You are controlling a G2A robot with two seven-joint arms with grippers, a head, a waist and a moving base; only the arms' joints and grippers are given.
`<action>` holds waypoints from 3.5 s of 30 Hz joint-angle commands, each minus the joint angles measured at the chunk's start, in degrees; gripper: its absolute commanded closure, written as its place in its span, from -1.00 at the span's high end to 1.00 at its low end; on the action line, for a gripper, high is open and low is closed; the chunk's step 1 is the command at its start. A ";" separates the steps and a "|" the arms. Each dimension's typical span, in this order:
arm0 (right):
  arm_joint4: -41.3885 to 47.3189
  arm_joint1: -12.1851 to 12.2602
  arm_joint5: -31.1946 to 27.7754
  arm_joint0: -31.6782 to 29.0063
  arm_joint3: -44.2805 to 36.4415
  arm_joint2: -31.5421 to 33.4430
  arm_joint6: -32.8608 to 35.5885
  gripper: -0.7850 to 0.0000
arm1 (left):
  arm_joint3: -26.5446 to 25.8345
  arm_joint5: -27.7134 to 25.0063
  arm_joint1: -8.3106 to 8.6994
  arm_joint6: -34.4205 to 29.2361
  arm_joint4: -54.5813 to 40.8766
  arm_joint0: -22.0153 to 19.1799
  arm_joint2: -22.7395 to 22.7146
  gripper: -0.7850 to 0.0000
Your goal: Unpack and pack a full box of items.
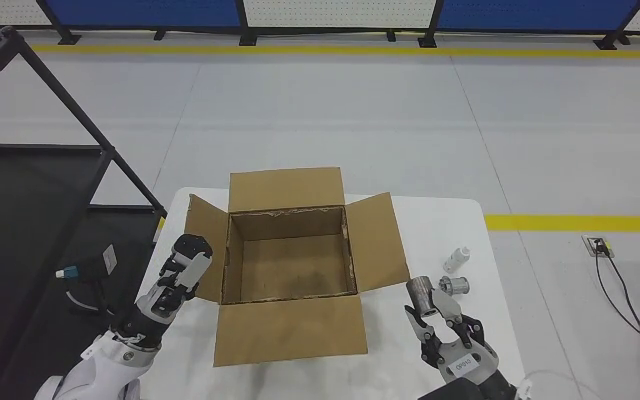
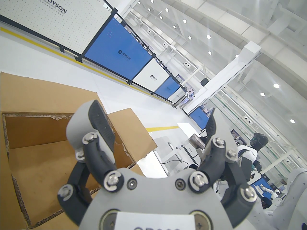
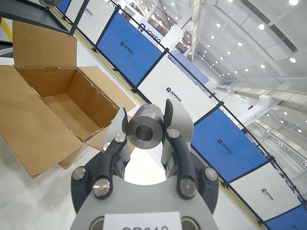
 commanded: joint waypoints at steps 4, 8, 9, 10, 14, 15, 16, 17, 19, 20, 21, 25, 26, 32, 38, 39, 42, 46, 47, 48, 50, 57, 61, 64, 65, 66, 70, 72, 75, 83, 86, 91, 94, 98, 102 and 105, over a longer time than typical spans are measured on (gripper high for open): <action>0.00 0.00 -0.03 0.00 -0.01 0.00 0.02 -1.00 | 0.00 0.00 0.00 0.01 0.00 0.01 0.00 1.00; 0.00 0.00 -0.03 0.00 -0.01 0.00 0.02 -1.00 | 0.00 0.00 0.00 0.01 0.00 0.01 0.00 1.00; 0.00 0.00 -0.03 0.00 -0.01 0.00 0.02 -1.00 | 0.00 0.00 0.00 0.01 0.00 0.01 0.00 1.00; 0.00 0.00 -0.03 0.00 -0.01 0.00 0.02 -1.00 | 0.00 0.00 0.00 0.01 0.00 0.01 0.00 1.00; 0.00 0.00 -0.03 0.00 -0.01 0.00 0.02 -1.00 | 0.00 0.00 0.00 0.01 0.00 0.01 0.00 1.00; 0.00 0.00 -0.03 0.00 -0.01 0.00 0.02 -1.00 | 0.00 0.00 0.00 0.01 0.00 0.01 0.00 1.00; 0.00 0.00 -0.03 0.00 -0.01 0.00 0.02 -1.00 | 0.00 0.00 0.00 0.01 0.00 0.01 0.00 1.00; 0.00 0.00 -0.03 0.00 -0.01 0.00 0.02 -1.00 | 0.00 0.00 0.00 0.01 0.00 0.01 0.00 1.00; 0.00 0.00 -0.03 0.00 -0.01 0.00 0.02 -1.00 | 0.00 0.00 0.00 0.01 0.00 0.01 0.00 1.00; 0.00 0.00 -0.03 0.00 -0.01 0.00 0.02 -1.00 | 0.00 0.00 0.00 0.01 0.00 0.01 0.00 1.00; 0.00 0.00 -0.03 0.00 -0.01 0.00 0.02 -1.00 | 0.00 0.00 0.00 0.01 0.00 0.01 0.00 1.00; 0.00 0.00 -0.03 0.00 -0.01 0.00 0.02 -1.00 | -0.09 -0.09 0.00 -0.18 -0.06 0.03 0.12 1.00; 0.06 -0.01 -0.06 0.05 0.05 -0.04 0.04 -1.00 | -0.16 -0.37 0.05 -0.80 0.42 0.04 0.12 1.00; -1.10 -0.23 -2.44 3.50 1.51 -3.05 2.76 -1.00 | -0.20 0.70 -0.09 1.58 1.06 -0.19 0.18 1.00; -4.24 -0.86 -4.32 8.85 1.19 -9.16 9.54 -1.00 | 0.55 0.55 -0.07 3.23 1.07 0.30 -2.17 1.00; -4.83 -0.99 -5.51 10.26 1.02 -10.59 11.08 -1.00 | 0.74 0.32 -0.06 3.60 0.89 0.71 -3.01 1.00; -6.85 -1.64 -8.52 15.70 1.00 -15.74 16.38 -1.00 | 1.32 -0.99 -0.02 4.62 -0.06 2.58 -6.24 1.00; -7.63 -3.32 -11.21 25.23 3.62 -24.17 24.62 -1.00 | 2.39 -3.43 -0.05 6.35 -2.24 6.11 -11.45 1.00; -6.42 -3.91 -11.34 27.89 4.89 -26.07 26.33 -1.00 | 2.73 -3.99 -0.08 6.68 -2.87 7.01 -12.59 1.00; -5.78 -4.50 -11.44 30.66 6.35 -27.77 28.19 -1.00 | 2.99 -4.56 -0.11 7.03 -3.42 7.88 -13.64 1.00; -4.18 -5.75 -11.28 35.65 9.18 -31.05 31.63 -1.00 | 3.42 -5.63 -0.21 7.45 -4.77 9.62 -15.36 1.00; -3.31 -6.35 -11.23 37.85 10.48 -32.41 33.25 -1.00 | 3.50 -6.15 -0.26 7.40 -5.46 10.75 -16.31 1.00; -3.31 -6.35 -11.23 37.85 10.48 -32.41 33.25 -1.00 | 3.50 -6.15 -0.26 7.40 -5.46 10.75 -16.31 1.00; -3.31 -6.35 -11.23 37.85 10.48 -32.41 33.25 -1.00 | 3.50 -6.15 -0.26 7.40 -5.46 10.75 -16.31 1.00; -3.15 -6.37 -11.01 37.71 10.63 -32.38 33.24 -1.00 | 3.58 -5.46 -0.29 7.63 -5.54 10.69 -16.23 1.00; -2.26 -6.53 -10.16 37.46 11.42 -32.49 33.11 -1.00 | 3.42 -4.58 -0.30 7.43 -5.85 10.49 -15.97 1.00; 2.33 -8.44 -7.20 42.08 17.46 -35.64 35.87 -1.00 | 4.27 -1.66 -0.11 5.12 -6.95 8.54 -15.95 1.00; 5.19 -9.92 -5.71 46.24 21.82 -37.90 38.39 -1.00 | 4.91 -0.94 -0.01 4.37 -7.28 7.57 -16.17 1.00; 9.83 -12.55 -3.95 52.96 28.63 -41.62 43.28 -1.00 | 5.68 0.66 0.05 3.86 -8.24 7.23 -17.16 1.00; 25.91 -19.59 -2.77 68.09 48.96 -47.46 47.47 -1.00 | 5.76 0.76 0.04 3.78 -8.67 7.42 -17.50 1.00; 27.68 -20.18 -3.53 69.22 50.81 -47.67 47.08 -1.00 | 5.76 0.76 0.04 3.78 -8.67 7.42 -17.50 1.00; 27.68 -20.18 -3.53 69.22 50.81 -47.67 47.08 -1.00 | 5.76 0.76 0.04 3.78 -8.67 7.42 -17.50 1.00; 27.68 -20.18 -3.53 69.22 50.81 -47.67 47.08 -1.00 | 5.76 0.76 0.04 3.78 -8.67 7.42 -17.50 1.00; 28.15 -20.77 -1.81 68.79 51.32 -47.73 48.17 -1.00 | 5.76 0.76 0.04 3.78 -8.67 7.42 -17.50 1.00; 33.91 -23.83 1.51 72.89 57.97 -49.21 51.99 -1.00 | 5.76 0.76 0.04 3.78 -8.67 7.42 -17.50 1.00; 40.86 -26.63 1.58 77.67 66.25 -49.74 53.74 -1.00 | 5.76 0.76 0.04 3.78 -8.67 7.42 -17.50 1.00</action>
